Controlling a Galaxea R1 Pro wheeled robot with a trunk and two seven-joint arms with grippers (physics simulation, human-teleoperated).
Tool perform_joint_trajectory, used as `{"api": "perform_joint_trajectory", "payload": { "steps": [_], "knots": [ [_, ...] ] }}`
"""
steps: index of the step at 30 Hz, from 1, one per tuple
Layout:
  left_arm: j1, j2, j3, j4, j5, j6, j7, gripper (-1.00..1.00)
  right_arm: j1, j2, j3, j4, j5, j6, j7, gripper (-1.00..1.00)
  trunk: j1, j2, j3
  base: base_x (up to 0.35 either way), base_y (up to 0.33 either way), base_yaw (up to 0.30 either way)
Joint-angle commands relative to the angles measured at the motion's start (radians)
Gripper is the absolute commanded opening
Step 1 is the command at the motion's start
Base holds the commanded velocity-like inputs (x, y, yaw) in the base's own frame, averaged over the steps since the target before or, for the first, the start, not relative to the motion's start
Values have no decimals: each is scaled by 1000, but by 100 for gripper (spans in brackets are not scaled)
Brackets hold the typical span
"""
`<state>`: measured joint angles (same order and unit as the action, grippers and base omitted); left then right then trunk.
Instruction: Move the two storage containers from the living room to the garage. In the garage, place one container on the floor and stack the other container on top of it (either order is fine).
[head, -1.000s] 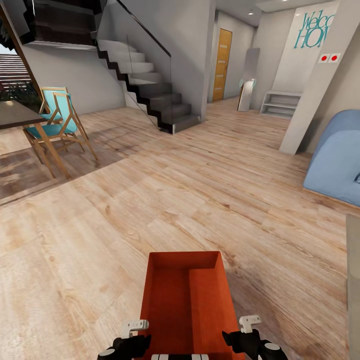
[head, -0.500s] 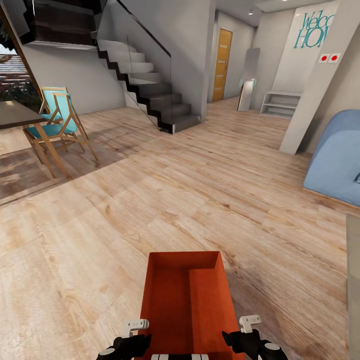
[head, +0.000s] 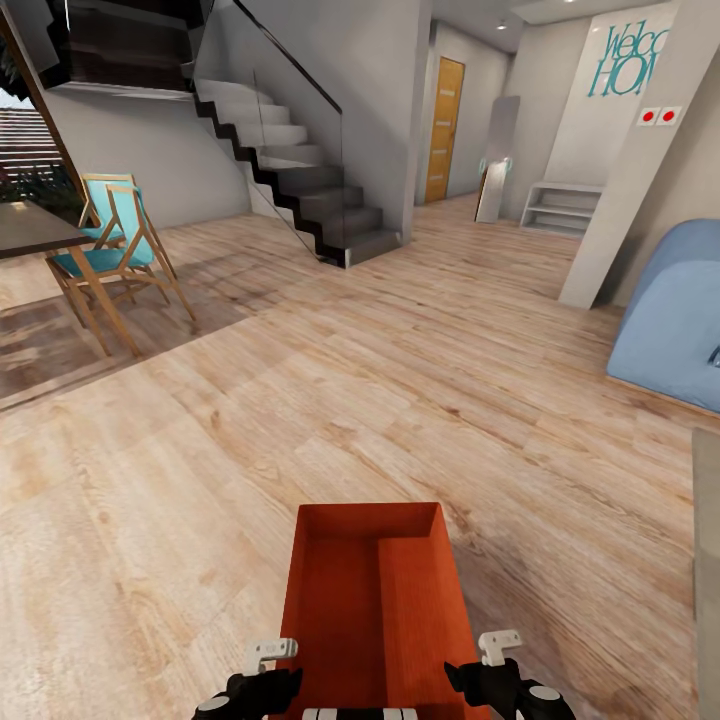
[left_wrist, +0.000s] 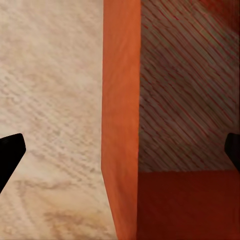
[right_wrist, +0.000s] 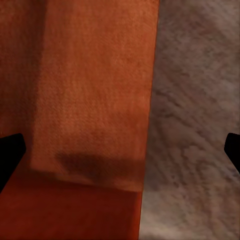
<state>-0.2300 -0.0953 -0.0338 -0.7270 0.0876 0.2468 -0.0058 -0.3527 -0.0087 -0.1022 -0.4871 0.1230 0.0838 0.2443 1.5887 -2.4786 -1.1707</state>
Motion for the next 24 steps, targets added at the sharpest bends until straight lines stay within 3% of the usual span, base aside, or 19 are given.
{"api": "perform_joint_trajectory", "payload": {
  "steps": [1,23,24],
  "knots": [
    [0,0,-1,-2,9,5,0,100,0,1,-8,-2,10,5,9,100,0,0,-1,0,0,0],
    [0,-3,-1,4,6,3,0,100,0,1,-8,-2,10,5,10,100,0,0,-1,0,0,0],
    [0,-3,-1,5,6,3,0,-100,0,1,-8,-2,10,5,10,100,0,0,-1,0,0,0]
  ]
}}
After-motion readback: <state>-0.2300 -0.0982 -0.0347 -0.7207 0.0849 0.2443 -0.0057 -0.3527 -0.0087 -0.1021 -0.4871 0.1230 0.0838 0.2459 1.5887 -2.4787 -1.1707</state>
